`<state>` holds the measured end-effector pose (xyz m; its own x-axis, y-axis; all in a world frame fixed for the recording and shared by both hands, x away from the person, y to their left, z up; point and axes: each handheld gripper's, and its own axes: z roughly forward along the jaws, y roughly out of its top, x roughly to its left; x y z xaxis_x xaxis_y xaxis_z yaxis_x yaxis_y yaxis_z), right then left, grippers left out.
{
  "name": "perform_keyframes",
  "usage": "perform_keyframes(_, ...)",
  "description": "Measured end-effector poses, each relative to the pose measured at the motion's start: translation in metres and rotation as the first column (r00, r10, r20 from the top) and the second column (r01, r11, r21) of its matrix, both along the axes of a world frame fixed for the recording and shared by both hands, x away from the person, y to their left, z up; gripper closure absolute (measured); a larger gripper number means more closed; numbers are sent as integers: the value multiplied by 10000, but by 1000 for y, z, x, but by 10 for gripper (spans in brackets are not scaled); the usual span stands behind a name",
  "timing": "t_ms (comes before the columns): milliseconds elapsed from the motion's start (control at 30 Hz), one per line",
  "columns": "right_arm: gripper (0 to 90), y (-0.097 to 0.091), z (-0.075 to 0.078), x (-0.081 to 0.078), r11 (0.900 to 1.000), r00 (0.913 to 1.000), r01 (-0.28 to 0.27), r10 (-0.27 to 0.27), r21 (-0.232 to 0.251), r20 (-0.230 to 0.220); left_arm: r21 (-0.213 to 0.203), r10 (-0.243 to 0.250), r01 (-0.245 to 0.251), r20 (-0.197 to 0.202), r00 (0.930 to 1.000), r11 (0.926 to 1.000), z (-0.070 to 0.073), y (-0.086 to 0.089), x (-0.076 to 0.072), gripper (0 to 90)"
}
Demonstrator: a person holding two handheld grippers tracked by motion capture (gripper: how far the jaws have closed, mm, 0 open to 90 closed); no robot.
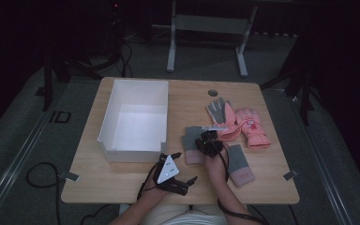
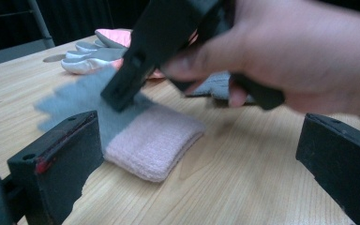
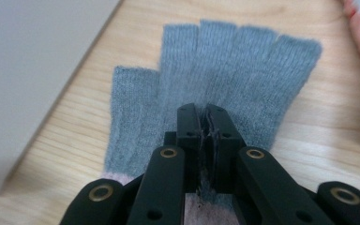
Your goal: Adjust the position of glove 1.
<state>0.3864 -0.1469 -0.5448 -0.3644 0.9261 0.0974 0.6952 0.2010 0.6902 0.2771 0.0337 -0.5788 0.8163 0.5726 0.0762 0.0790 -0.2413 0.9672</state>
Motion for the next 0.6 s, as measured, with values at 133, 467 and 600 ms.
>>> perform_keyframes(133, 847, 5, -9, 3, 9999, 9997, 111, -110, 44, -209, -21, 16, -16, -8, 10000, 10000, 0, 0, 0, 2)
perform_keyframes(467, 762, 3, -11, 4, 9985, 9989, 470, -472, 272, 54, -7, 7, -7, -13, 10000, 10000, 0, 0, 0, 2)
perform_keyframes(600, 671, -2, -2, 3, 9996, 9998, -36, 31, 267, 195, 10, -7, 7, 12, 10000, 10000, 0, 0, 0, 2)
